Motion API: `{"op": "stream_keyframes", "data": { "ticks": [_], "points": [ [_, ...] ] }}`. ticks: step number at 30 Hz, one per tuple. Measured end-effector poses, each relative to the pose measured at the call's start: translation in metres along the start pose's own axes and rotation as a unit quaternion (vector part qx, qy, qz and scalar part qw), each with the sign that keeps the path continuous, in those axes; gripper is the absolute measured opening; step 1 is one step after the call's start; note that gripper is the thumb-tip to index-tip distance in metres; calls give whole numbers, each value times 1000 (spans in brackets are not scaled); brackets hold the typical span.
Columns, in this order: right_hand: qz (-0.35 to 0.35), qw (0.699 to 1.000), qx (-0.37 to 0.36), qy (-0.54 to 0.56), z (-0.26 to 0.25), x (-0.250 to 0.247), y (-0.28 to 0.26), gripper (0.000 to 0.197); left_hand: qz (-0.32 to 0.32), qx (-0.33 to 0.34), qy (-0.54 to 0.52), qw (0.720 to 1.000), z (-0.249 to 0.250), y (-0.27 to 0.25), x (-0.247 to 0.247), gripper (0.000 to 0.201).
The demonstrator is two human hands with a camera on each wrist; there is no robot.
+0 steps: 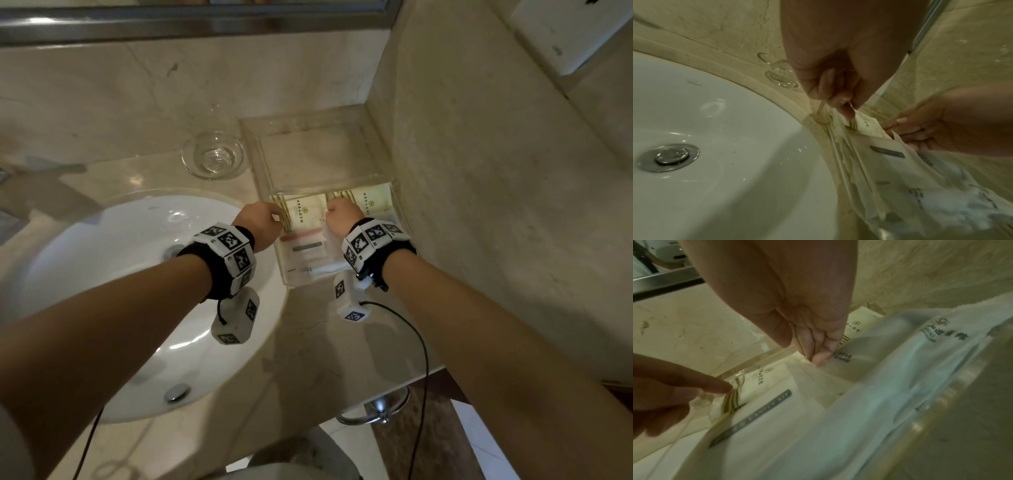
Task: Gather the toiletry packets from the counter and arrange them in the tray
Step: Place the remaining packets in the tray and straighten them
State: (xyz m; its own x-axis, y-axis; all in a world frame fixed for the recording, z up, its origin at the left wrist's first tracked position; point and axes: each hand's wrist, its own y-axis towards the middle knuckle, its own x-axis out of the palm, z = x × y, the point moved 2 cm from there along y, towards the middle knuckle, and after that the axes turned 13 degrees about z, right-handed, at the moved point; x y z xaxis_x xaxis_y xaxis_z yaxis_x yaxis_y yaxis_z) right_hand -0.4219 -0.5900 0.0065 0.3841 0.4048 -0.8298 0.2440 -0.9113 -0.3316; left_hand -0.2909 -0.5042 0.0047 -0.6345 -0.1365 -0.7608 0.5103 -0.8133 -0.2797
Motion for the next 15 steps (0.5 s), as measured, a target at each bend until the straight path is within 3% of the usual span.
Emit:
{"op": "stream_keyframes", "data": {
  "ticks": [5,10,15],
  "points": [
    [-14,1000,-1,27,-2,3,4,23,6,-7,-3,1000,-4,2,1,33],
    [-7,998,0,59,2,-3,-4,35,8,-9,-6,1000,-5,4,1,32],
    [69,995,-23,66,13,-19,-6,37,21,29,-58,998,12,6,1,25]
  ]
}}
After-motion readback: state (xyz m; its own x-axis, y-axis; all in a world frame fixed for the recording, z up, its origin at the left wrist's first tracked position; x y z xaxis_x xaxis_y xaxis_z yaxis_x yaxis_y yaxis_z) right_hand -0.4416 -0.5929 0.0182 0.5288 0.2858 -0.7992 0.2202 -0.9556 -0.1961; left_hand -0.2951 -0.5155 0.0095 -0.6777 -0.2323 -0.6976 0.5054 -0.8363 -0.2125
